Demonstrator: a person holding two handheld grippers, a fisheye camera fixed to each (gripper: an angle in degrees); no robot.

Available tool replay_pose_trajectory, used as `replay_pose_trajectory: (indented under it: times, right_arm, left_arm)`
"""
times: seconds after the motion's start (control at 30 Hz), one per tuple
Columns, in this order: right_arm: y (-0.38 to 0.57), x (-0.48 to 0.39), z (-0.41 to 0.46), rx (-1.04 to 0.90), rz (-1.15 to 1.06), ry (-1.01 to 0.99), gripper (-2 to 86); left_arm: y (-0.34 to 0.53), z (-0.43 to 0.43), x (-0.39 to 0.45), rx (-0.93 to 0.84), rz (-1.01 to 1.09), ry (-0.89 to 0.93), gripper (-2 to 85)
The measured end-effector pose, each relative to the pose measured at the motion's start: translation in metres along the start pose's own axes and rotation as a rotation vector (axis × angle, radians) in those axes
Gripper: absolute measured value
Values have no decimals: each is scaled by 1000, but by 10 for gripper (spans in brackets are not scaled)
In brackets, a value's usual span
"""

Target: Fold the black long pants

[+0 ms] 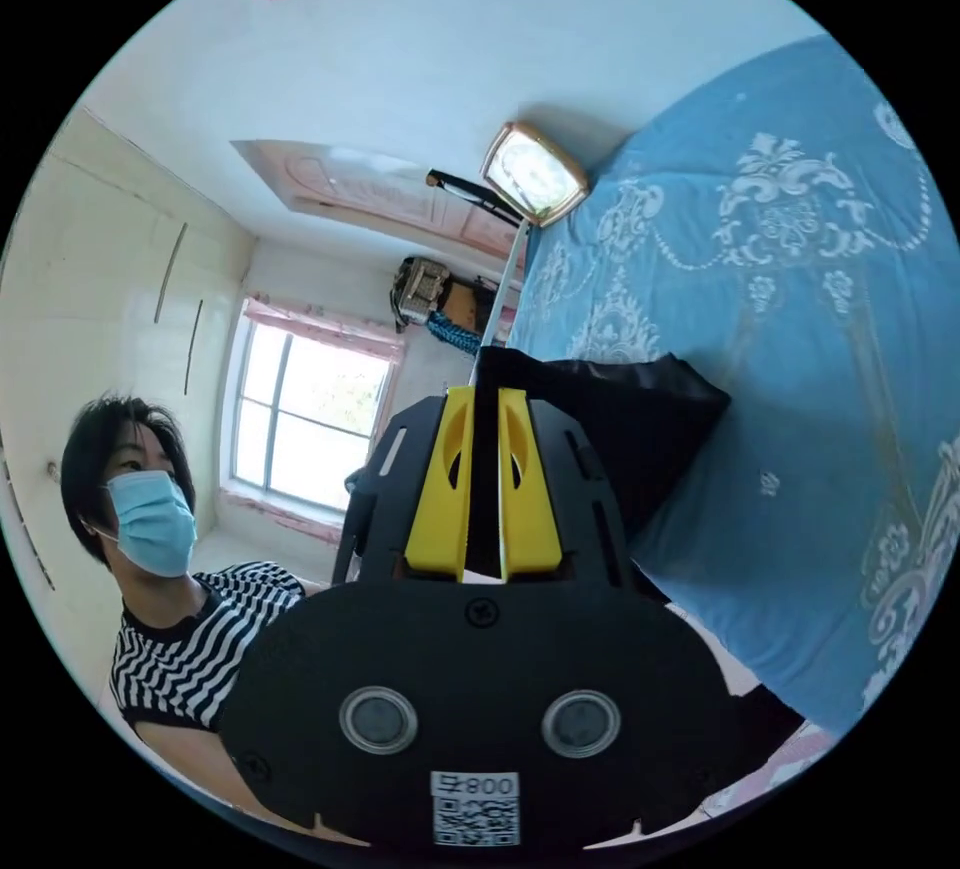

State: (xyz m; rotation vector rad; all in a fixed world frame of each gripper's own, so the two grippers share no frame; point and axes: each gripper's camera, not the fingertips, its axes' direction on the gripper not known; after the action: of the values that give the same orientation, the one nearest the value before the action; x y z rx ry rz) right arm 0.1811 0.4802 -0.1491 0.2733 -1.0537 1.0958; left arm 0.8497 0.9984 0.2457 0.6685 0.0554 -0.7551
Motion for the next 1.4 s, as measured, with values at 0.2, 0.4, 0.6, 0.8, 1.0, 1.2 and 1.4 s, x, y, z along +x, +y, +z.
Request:
replay_pose_trajectory:
  times: [0.2, 0.4, 0.6, 0.8, 1.0, 1.2, 1.4]
  right_arm:
    - [-57, -38, 94, -97, 17, 18, 26]
    - [-102, -66, 173, -148, 69, 63, 23]
    - [-148, -100, 252, -224, 72, 109, 20]
    - [-191, -131, 325, -273, 70, 123, 6]
    - [-225, -154, 390, -351, 93, 141, 4]
    - [-246, -192, 422, -468, -87, 227, 31]
    - [-269, -229, 453, -559, -299, 453, 85]
  left_arm:
    - [16, -107, -78, 142, -139, 46, 28]
    - [33, -194, -146, 227, -247, 45, 29]
    - [48, -275, -198, 294, -322, 15, 30]
    - [64, -346, -245, 326, -407, -47, 32]
    - [77, -397, -284, 314, -479, -67, 38]
    - [97, -442, -310, 345, -558, -40, 56]
    - [124, -489, -314, 521, -613, -15, 86]
